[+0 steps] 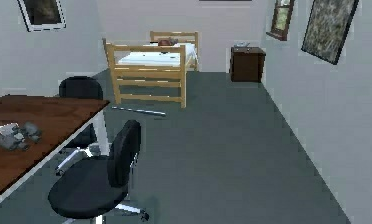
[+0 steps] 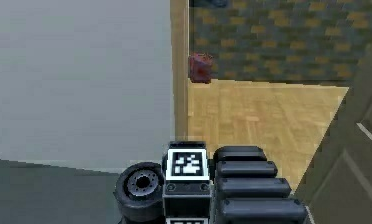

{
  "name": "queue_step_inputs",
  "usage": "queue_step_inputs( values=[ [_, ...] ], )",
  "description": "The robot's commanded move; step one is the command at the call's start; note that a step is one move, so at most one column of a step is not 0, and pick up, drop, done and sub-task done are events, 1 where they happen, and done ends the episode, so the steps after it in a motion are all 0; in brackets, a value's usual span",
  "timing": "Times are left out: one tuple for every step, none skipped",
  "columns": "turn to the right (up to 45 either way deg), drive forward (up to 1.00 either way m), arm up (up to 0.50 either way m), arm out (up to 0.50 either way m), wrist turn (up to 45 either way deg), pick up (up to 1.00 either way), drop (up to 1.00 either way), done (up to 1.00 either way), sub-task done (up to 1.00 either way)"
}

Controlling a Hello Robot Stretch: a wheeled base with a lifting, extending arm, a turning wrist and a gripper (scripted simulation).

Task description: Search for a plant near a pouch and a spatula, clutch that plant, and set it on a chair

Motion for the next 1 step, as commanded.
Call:
queue_step_inputs(
  values=[
    [-45.0,0.0,0.0,0.0,0.0,0.0,0.0,0.0,0.0]
  ],
)
